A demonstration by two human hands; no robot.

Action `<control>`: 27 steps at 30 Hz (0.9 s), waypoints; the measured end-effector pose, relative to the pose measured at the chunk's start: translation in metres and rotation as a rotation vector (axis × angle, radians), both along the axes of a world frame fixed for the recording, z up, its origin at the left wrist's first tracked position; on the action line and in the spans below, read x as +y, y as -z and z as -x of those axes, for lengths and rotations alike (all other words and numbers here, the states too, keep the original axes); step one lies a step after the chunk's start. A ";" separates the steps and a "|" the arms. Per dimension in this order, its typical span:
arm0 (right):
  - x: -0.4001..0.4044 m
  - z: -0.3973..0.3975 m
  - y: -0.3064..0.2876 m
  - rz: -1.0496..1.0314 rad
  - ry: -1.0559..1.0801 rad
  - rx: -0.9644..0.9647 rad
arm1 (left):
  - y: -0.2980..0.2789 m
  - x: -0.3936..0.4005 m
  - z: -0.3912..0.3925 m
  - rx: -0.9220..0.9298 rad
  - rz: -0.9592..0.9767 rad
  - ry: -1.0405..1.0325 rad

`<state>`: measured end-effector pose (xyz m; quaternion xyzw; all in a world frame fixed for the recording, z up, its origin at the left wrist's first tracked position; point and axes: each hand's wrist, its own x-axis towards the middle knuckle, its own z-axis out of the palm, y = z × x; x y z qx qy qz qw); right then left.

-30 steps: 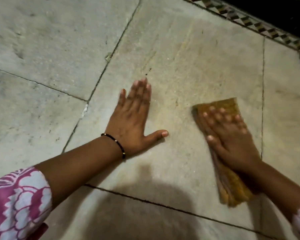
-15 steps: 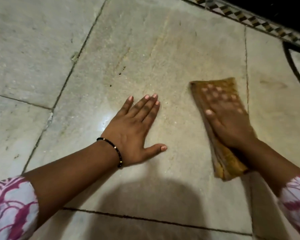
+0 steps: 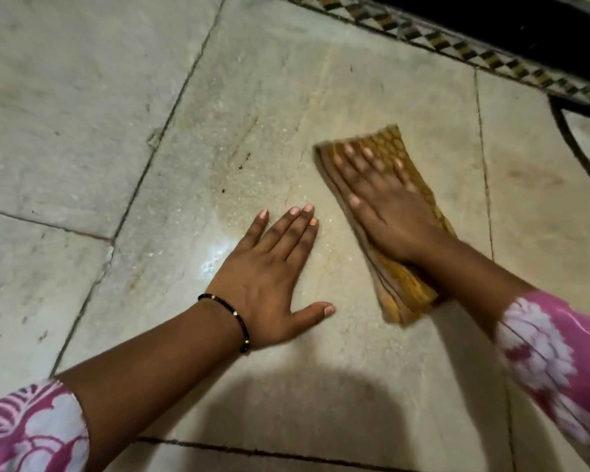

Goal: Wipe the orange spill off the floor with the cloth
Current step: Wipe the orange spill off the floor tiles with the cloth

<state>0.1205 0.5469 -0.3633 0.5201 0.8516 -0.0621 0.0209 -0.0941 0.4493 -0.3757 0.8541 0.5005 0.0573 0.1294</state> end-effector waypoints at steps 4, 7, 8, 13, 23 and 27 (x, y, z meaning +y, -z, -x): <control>-0.003 -0.055 -0.004 -0.005 0.222 -0.038 | 0.001 0.000 -0.001 -0.022 0.003 -0.005; 0.052 -0.043 -0.001 -0.019 0.393 -0.035 | 0.003 0.000 -0.001 -0.035 -0.008 -0.014; 0.073 -0.030 0.000 -0.008 0.409 -0.012 | 0.003 0.001 -0.002 -0.037 -0.017 -0.011; 0.087 0.052 0.003 0.020 0.083 -0.009 | 0.007 0.001 0.000 -0.020 -0.027 0.019; 0.001 0.003 -0.002 0.034 -0.038 -0.055 | -0.006 0.038 0.005 -0.162 -0.020 -0.153; 0.012 -0.010 -0.001 0.034 0.087 0.005 | 0.000 0.084 0.018 -0.042 -0.028 -0.338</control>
